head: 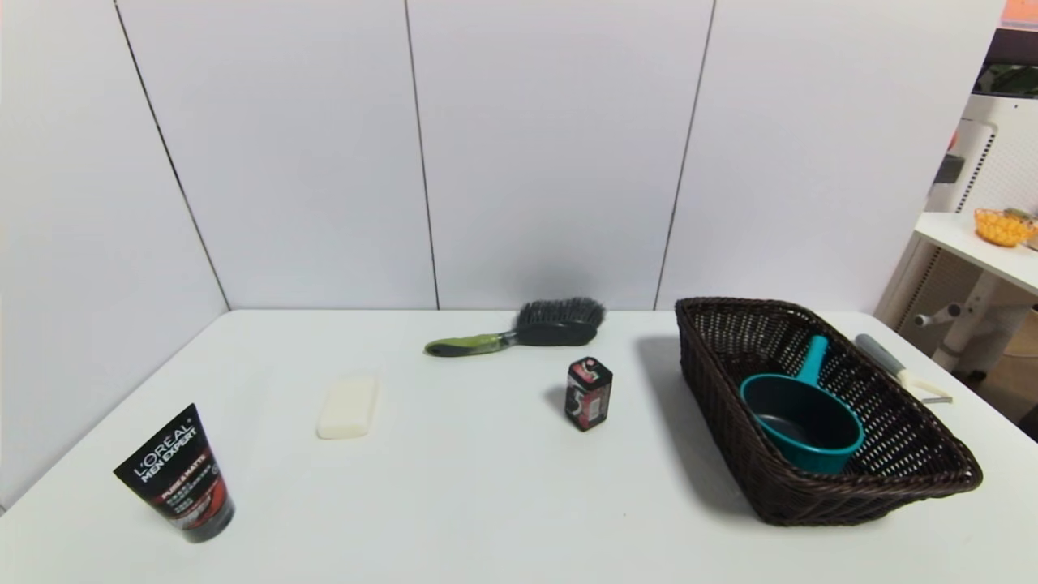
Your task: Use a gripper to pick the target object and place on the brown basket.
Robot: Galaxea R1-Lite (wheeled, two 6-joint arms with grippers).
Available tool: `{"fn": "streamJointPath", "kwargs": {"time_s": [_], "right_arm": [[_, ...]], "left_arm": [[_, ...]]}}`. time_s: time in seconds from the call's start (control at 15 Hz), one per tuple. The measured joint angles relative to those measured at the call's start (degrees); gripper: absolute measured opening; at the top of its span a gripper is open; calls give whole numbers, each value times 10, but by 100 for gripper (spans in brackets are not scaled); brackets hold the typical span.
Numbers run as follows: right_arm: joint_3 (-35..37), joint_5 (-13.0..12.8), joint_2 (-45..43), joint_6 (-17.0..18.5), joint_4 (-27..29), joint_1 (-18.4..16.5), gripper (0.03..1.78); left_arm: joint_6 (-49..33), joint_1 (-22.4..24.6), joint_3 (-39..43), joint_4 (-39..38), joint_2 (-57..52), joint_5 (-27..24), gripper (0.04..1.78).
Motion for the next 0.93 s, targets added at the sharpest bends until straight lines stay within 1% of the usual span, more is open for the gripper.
{"fn": "streamJointPath", "kwargs": {"time_s": [0.07,0.27,0.33,0.93], "right_arm": [[0,-1,-25,2,5,-3,169],[0,-12,-61,34,10,-7,169],[1,-15,-66,35,10,-7,169],[1,-15,-74,34,9,-7,169]], "left_arm": [[0,0,0,0,0,0,169],[0,0,0,0,0,0,169],[0,0,0,0,0,0,169],[0,0,0,0,0,0,169]]}}
